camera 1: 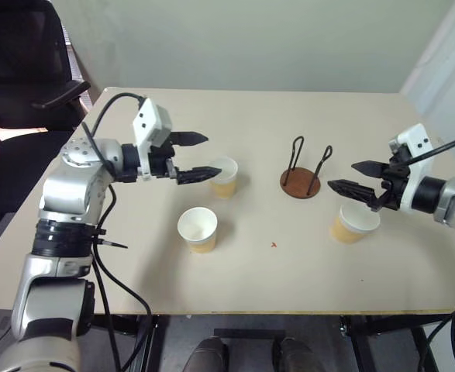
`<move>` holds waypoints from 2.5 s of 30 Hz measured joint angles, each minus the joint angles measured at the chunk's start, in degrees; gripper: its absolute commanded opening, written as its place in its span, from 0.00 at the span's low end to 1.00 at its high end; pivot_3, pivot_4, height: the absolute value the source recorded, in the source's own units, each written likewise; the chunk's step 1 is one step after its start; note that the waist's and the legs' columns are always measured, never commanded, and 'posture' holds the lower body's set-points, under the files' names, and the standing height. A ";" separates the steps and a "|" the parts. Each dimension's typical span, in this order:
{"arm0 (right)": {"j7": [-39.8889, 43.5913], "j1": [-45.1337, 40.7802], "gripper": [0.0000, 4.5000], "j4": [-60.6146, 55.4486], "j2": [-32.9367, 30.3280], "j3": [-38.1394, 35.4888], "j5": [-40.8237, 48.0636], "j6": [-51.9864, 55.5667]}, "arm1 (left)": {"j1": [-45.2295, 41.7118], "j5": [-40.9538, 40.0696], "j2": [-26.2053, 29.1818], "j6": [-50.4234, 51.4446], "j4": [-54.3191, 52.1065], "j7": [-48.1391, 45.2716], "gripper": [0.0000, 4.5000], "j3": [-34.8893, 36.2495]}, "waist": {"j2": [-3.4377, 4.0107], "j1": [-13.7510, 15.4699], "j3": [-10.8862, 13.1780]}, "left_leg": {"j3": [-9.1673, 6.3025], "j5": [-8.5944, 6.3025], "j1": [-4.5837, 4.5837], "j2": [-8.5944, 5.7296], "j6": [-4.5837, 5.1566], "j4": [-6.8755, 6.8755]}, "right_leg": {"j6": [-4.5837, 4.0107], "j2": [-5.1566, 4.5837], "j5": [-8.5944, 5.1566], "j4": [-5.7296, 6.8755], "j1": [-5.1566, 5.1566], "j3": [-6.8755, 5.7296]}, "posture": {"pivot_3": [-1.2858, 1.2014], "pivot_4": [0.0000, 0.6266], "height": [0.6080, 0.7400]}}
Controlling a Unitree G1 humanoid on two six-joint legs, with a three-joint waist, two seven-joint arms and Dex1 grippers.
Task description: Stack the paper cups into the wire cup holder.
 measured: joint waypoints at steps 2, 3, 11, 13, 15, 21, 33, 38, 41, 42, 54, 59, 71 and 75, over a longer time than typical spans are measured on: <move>-1.25 -2.66 0.99 2.44 1.47 1.76 -1.31 0.18 | -1.09 0.83 -0.74 -1.07 0.25 -0.28 1.00 -1.27 | 0.00 -0.08 0.00 | -0.01 0.03 0.01 0.00 0.02 0.00 | -0.01 -0.01 0.04 0.00 -0.01 0.00 | 0.52 0.24 1.00; -1.58 -3.69 0.99 3.72 2.31 2.73 -2.10 0.16 | -1.46 1.37 -0.83 -1.49 0.43 -0.27 1.00 -1.69 | 0.00 -0.13 0.00 | -0.01 0.03 0.02 0.01 0.02 -0.01 | -0.01 -0.01 0.03 0.01 -0.01 0.00 | 0.52 0.24 1.00; -2.75 -7.47 0.99 15.14 8.13 11.97 -11.04 -3.22 | -1.44 2.24 -0.40 -2.05 0.87 -0.20 1.00 -1.68 | 0.01 -0.39 0.00 | -0.03 0.03 -0.11 0.04 0.02 -0.06 | 0.00 -0.01 0.03 -0.04 -0.15 -0.04 | 0.52 0.24 1.00; -2.64 -8.20 0.99 17.44 8.67 12.70 -12.78 -4.50 | -1.13 2.26 -0.30 -2.04 0.56 -0.09 1.00 -1.67 | 0.01 -0.35 0.00 | -0.02 0.01 -0.14 0.02 0.04 -0.06 | 0.00 -0.02 0.02 -0.07 -0.16 -0.03 | 0.52 0.24 1.00; -2.71 -9.59 0.99 19.88 9.49 12.80 -14.59 -5.97 | -0.67 2.27 -0.10 -2.03 0.21 -0.01 1.00 -1.66 | 0.01 -0.41 0.00 | -0.01 0.01 -0.14 0.02 0.04 -0.06 | 0.00 -0.02 0.02 -0.07 -0.17 -0.02 | 0.52 0.24 1.00; -3.45 -11.98 0.99 24.15 13.61 12.83 -18.26 -8.60 | 0.55 2.25 0.48 -2.00 -0.46 0.69 1.00 -1.61 | 0.01 -0.53 0.00 | -0.03 0.03 -0.14 0.04 0.01 -0.07 | -0.03 -0.02 0.01 0.01 -0.22 -0.04 | 0.52 0.24 1.00; -3.82 -13.86 0.45 24.31 16.30 12.38 -18.95 -8.20 | 1.06 2.13 0.75 -1.80 -0.86 1.33 1.00 -1.61 | 0.01 -0.50 0.00 | -0.02 0.03 -0.15 0.03 0.01 -0.08 | -0.05 -0.02 0.00 -0.02 -0.21 -0.05 | 0.52 0.24 1.00; -4.01 -13.86 0.04 24.19 16.34 11.74 -19.17 -7.34 | 1.69 2.07 0.75 -1.75 -0.86 1.26 1.00 -1.62 | 0.01 -0.50 0.00 | -0.02 0.03 -0.15 0.03 0.00 -0.08 | -0.05 -0.02 0.00 -0.01 -0.22 -0.05 | 0.52 0.24 1.00; -3.99 -13.84 0.01 22.92 16.17 10.95 -19.18 -6.42 | 1.81 1.88 0.79 -1.59 -0.87 0.93 1.00 -1.62 | 0.01 -0.50 0.00 | -0.02 0.03 -0.15 0.03 0.00 -0.08 | -0.05 -0.02 0.00 -0.02 -0.21 -0.05 | 0.52 0.24 1.00; -3.74 -13.81 0.01 22.24 16.01 10.95 -19.10 -5.94 | 1.84 1.54 0.90 -1.39 -0.88 0.60 1.00 -1.62 | 0.02 -0.50 0.00 | -0.01 0.03 -0.15 0.03 0.00 -0.08 | -0.05 -0.02 0.00 -0.02 -0.22 -0.04 | 0.52 0.24 1.00; 14.66 -4.33 0.01 -7.54 2.45 15.18 -7.79 -0.68 | 4.27 -3.59 8.24 3.36 -9.94 -14.34 1.00 -3.19 | 0.01 -0.43 0.00 | -0.05 -0.04 -0.20 0.03 -0.11 -0.14 | -0.08 0.00 -0.11 -0.07 -0.21 -0.04 | 0.52 0.24 1.00; 15.13 0.08 0.01 -9.18 1.14 17.95 -8.80 -2.04 | 4.27 -3.64 8.29 3.34 -10.50 -15.58 1.00 -3.61 | 0.00 -0.53 -0.01 | -0.10 0.03 -0.06 0.05 -0.05 -0.02 | -0.15 -0.04 0.01 0.00 -0.08 -0.04 | 0.52 0.24 1.00; 14.06 1.61 0.49 -9.40 2.44 21.64 -10.63 -2.10 | 4.15 -3.63 8.36 4.05 -10.58 -16.48 1.00 -4.46 | -0.01 -0.71 -0.02 | -0.09 0.10 -0.04 0.12 -0.05 -0.05 | -0.23 -0.03 0.07 0.03 -0.09 -0.06 | 0.52 0.24 1.00; 13.15 1.59 0.55 -9.38 2.45 20.89 -10.01 -0.08 | 4.17 -3.63 9.24 4.22 -10.67 -16.86 1.00 -4.45 | -0.01 -0.71 -0.01 | -0.08 0.09 -0.06 0.11 -0.04 -0.06 | -0.23 -0.03 0.06 -0.03 -0.09 -0.06 | 0.52 0.24 1.00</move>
